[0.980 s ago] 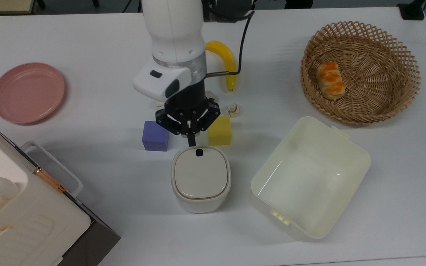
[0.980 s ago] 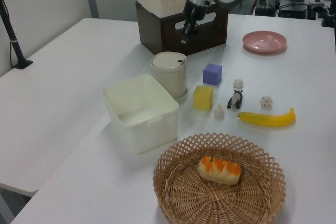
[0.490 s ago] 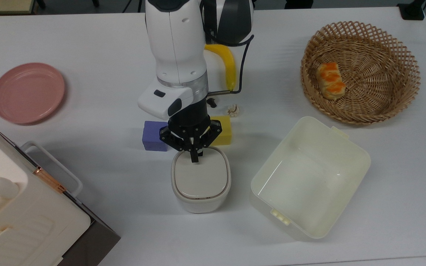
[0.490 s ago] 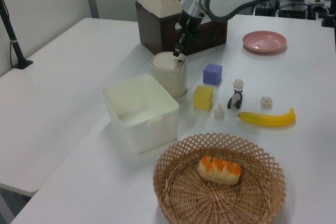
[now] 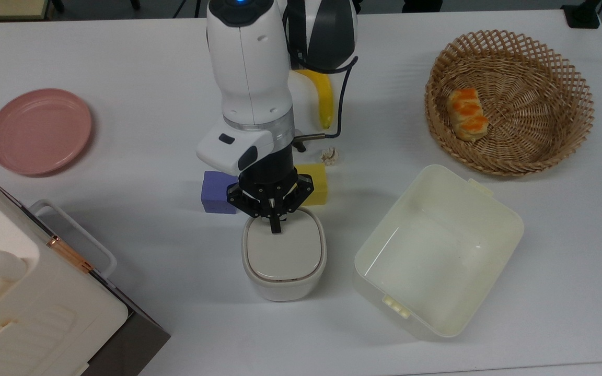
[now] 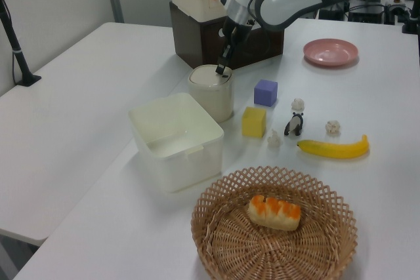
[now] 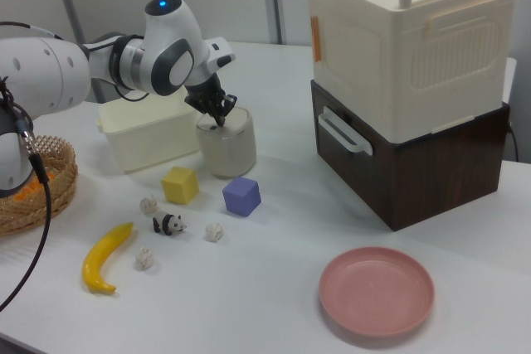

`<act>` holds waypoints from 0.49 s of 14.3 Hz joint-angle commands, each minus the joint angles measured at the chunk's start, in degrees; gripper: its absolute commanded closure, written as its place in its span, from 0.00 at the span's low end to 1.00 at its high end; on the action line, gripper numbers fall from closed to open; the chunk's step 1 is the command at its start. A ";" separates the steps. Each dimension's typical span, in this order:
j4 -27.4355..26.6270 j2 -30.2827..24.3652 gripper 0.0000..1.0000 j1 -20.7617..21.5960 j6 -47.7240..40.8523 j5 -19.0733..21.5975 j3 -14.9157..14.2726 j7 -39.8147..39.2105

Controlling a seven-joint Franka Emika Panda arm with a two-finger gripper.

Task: Open the trash can

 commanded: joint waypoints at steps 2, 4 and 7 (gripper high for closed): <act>-1.03 0.96 1.00 0.81 1.19 1.17 -0.52 -0.15; -0.68 0.52 1.00 0.72 0.84 1.43 -0.52 -0.15; -0.50 -1.76 1.00 0.72 0.31 1.43 -0.52 -0.06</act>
